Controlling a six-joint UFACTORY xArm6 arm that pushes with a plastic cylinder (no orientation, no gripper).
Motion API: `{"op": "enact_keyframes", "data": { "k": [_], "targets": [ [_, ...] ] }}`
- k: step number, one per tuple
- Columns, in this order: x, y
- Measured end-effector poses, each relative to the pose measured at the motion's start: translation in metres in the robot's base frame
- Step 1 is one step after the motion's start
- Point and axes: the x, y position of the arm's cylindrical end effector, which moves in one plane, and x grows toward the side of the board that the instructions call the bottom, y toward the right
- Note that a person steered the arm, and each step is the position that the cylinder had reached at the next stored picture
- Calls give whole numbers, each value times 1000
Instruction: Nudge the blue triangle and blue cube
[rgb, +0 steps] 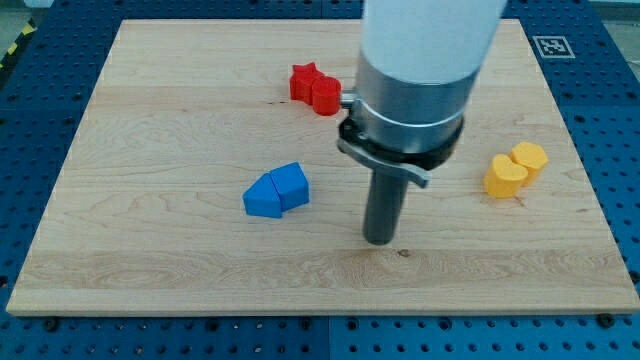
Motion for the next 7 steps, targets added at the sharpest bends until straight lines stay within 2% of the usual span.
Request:
{"op": "enact_keyframes", "data": {
  "k": [2,3,5,7],
  "targets": [
    [-11,-88],
    [-19,-105],
    [-33,-111],
    [-23,-101]
  ]
}}
